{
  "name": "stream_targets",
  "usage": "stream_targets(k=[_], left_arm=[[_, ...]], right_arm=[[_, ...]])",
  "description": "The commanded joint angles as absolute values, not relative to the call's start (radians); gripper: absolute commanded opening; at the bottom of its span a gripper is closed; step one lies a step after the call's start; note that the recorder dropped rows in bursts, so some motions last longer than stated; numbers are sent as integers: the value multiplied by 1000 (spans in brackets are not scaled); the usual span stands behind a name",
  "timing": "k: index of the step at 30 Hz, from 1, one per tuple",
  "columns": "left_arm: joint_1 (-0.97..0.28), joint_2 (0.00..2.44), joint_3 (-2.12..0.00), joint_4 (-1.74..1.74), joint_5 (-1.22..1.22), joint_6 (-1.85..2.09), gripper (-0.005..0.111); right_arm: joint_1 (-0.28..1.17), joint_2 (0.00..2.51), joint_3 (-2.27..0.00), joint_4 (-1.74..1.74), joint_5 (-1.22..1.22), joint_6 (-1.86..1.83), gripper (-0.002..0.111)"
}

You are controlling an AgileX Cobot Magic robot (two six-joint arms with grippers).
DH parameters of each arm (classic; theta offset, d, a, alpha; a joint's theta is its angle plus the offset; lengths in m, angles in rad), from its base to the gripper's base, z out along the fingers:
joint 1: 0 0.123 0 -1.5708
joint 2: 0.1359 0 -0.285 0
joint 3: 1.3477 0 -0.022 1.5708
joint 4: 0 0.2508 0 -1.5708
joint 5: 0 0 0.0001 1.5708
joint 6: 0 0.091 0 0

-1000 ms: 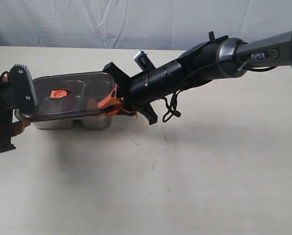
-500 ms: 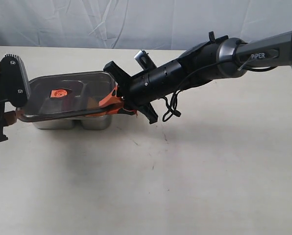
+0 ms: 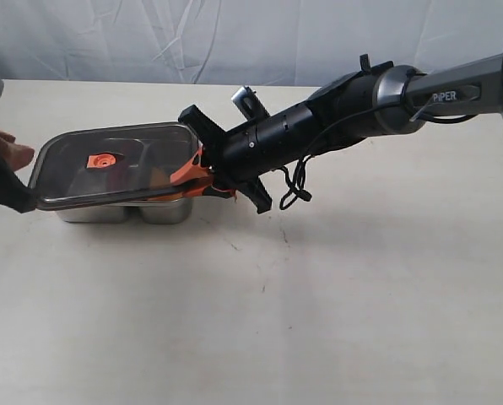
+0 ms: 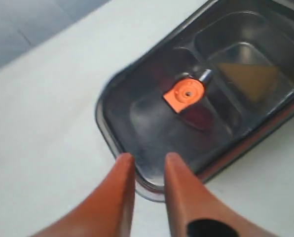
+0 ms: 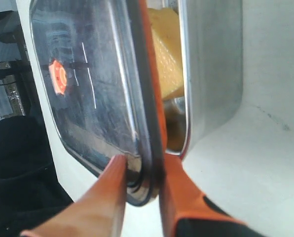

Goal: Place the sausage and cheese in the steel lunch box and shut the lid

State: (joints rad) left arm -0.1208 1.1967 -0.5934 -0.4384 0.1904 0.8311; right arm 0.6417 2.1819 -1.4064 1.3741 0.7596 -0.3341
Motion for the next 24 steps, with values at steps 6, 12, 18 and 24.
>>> stream_targets(k=[6,12,18,24], left_arm=[[-120,1187,-597,-157,454,28,0],[-97,1218,-597,-20,531,-159,0],[-33,1296,-601,-75,466,-145,0],[-33,1382,-617,-126,344,-122,0]], right_arm=[[640,2179,-1400,1385,753,-336,-1],[640,2179,-1400,1407,761,-336,-1],[640,2179,-1400,1408,763,-336,-1],[640,2179,-1400,1408,763,-334,-1]])
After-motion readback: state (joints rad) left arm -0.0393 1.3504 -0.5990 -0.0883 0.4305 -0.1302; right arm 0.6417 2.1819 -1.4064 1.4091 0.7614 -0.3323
